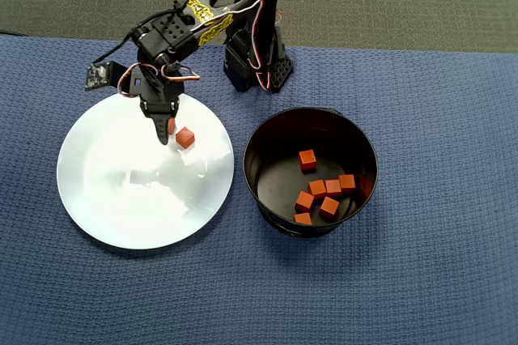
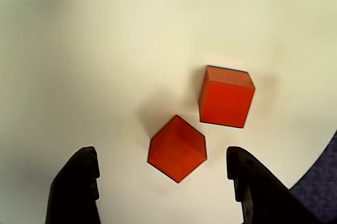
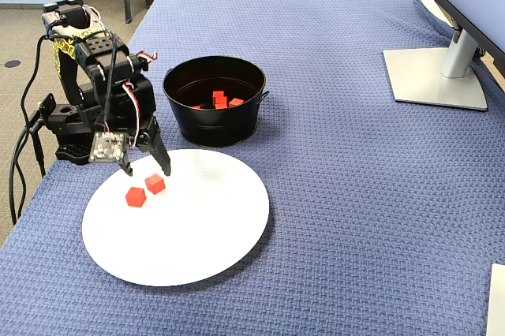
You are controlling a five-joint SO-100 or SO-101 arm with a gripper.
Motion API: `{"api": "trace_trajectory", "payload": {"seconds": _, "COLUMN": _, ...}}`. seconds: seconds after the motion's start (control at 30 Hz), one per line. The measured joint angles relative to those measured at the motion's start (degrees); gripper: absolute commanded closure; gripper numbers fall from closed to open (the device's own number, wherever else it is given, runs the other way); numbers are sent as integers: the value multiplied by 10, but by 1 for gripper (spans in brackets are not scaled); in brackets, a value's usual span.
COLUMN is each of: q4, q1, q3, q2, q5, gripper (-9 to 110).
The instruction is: Pick up the red cubes from the white plate and place them in the black recipient
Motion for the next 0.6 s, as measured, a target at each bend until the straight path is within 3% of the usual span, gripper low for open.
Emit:
{"api": "trace_trajectory", "payload": {"seconds": 0.3, "q4": 25, "q1": 47, "q3": 4, "q2": -21, "q5": -146, "gripper": 75}}
{"api": "trace_trajectory", "payload": {"seconds": 0.6, "q4": -62, "q1": 83, "q3": 38, "q2": -41, "q5": -100, "gripper": 80}}
